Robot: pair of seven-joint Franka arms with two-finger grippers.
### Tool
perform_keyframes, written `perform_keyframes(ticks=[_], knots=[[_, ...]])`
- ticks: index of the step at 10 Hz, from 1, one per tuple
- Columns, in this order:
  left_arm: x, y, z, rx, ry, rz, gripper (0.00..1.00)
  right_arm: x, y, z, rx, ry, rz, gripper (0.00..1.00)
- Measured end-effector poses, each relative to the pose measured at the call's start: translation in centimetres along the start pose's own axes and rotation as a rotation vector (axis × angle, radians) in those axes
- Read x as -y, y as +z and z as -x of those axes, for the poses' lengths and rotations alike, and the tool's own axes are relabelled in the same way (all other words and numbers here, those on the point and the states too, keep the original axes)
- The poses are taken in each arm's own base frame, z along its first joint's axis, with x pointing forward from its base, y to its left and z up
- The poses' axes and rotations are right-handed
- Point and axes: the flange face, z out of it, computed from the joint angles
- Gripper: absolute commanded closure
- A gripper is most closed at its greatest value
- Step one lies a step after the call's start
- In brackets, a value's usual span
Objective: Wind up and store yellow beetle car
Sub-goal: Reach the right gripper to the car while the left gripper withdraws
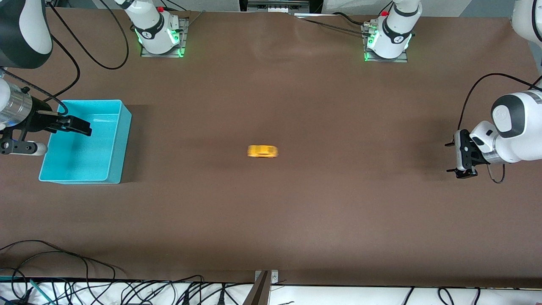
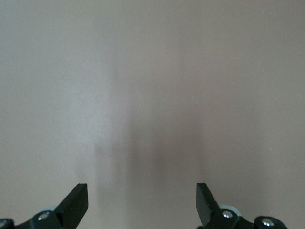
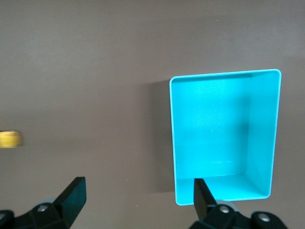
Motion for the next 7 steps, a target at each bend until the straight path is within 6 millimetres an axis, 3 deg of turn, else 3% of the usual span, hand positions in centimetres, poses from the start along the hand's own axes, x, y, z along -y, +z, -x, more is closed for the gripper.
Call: perform_keyframes(ticks=[3, 7], knots=[[1.0, -2.7, -5.0, 0.02, -0.086, 0.062, 0.0, 0.0, 0.0, 0.0, -0.001, 0.0, 0.0, 0.0], [1.1, -6.8, -8.8, 0.082, -0.275, 0.119, 0.0, 0.0, -0.1, 0.0, -0.001, 0.0, 0.0, 0.0]])
